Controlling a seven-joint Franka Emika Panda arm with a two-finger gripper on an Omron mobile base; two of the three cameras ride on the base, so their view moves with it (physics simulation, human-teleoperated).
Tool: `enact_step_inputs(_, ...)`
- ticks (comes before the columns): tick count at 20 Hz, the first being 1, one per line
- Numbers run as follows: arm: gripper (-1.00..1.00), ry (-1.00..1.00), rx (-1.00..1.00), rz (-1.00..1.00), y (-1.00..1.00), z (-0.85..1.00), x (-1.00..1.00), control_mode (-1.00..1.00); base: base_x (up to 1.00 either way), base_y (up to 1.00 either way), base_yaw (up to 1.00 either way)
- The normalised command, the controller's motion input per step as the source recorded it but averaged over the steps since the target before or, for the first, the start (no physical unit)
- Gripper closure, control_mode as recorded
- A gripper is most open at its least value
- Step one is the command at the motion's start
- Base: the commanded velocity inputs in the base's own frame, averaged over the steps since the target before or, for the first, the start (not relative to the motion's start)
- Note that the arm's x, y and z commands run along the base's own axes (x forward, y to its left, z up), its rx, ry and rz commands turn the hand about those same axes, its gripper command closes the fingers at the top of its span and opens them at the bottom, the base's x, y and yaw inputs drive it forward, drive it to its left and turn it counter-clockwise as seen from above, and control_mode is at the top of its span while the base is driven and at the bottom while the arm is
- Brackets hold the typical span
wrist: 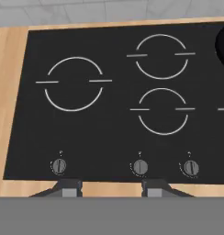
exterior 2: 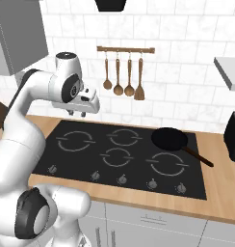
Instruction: Pick the kettle from the counter and place it on a stove burner. Then turn the burner on.
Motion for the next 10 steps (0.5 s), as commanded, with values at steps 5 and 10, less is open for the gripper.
enact_step_inputs(5,-1.00,-0.01,-0.02,0.06,0.39,0.00,-0.31,-1.00,0.00,0.00,0.00)
enact_step_inputs(10,-1.00,-0.03,-0.10,0.26,1.00,0.00,-0.60,-1.00,0.00,0.00,0.00)
